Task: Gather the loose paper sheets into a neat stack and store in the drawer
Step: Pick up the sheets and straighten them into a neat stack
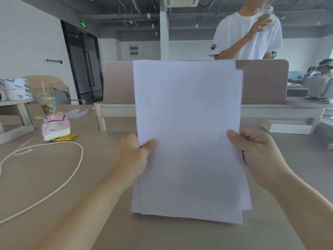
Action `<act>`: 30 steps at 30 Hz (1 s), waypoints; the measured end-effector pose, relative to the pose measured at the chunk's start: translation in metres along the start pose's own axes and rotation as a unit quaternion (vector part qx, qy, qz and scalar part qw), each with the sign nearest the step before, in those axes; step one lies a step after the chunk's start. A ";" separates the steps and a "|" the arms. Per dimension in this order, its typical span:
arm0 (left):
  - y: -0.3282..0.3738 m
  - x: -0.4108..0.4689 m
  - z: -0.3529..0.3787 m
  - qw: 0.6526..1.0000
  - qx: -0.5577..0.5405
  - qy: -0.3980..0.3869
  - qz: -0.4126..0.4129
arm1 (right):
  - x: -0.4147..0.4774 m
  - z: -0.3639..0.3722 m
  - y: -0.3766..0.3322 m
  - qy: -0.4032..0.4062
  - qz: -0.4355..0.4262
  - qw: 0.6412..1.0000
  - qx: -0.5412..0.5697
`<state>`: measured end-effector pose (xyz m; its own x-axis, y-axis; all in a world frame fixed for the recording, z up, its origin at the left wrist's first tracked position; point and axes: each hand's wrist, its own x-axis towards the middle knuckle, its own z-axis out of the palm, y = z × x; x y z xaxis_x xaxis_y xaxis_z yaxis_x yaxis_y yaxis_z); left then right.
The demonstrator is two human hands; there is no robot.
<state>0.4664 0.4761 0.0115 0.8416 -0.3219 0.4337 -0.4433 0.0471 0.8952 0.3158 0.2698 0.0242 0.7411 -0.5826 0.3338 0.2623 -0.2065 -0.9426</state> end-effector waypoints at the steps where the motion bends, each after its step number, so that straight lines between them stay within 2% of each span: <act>1: 0.005 -0.002 0.000 1.000 -0.003 -0.012 0.016 | -0.001 0.001 -0.003 0.019 -0.019 1.000 0.017; 4: 0.019 -0.006 -0.002 0.998 -0.024 -0.038 0.044 | -0.006 0.002 -0.013 0.047 -0.064 0.996 0.050; 8: 0.037 -0.012 -0.003 0.976 -0.203 -0.079 0.029 | -0.010 0.001 -0.026 0.011 -0.074 0.988 0.136; 10: 0.045 -0.014 0.001 0.963 -0.256 -0.087 0.015 | -0.009 -0.001 -0.031 -0.009 -0.076 0.986 0.149; 12: 0.050 -0.014 0.006 0.967 -0.246 -0.069 0.010 | -0.008 0.000 -0.035 -0.023 -0.079 0.984 0.159; 16: 0.062 -0.010 0.010 0.979 -0.202 -0.025 0.026 | -0.004 0.005 -0.046 0.009 -0.120 0.986 0.119; 20: 0.078 -0.002 0.002 0.969 -0.243 -0.049 0.016 | -0.001 0.007 -0.067 -0.036 -0.149 0.979 0.135; 23: 0.082 -0.003 -0.002 0.953 -0.291 -0.086 -0.005 | -0.001 0.008 -0.076 -0.068 -0.135 0.977 0.153; 30: 0.078 -0.013 -0.001 0.957 -0.270 -0.102 0.005 | -0.008 0.006 -0.062 -0.071 -0.072 0.985 0.141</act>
<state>0.4216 0.4848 0.0755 0.7357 -0.4945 0.4629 -0.1805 0.5156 0.8376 0.2973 0.2915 0.0801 0.7575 -0.4434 0.4791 0.5173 -0.0399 -0.8549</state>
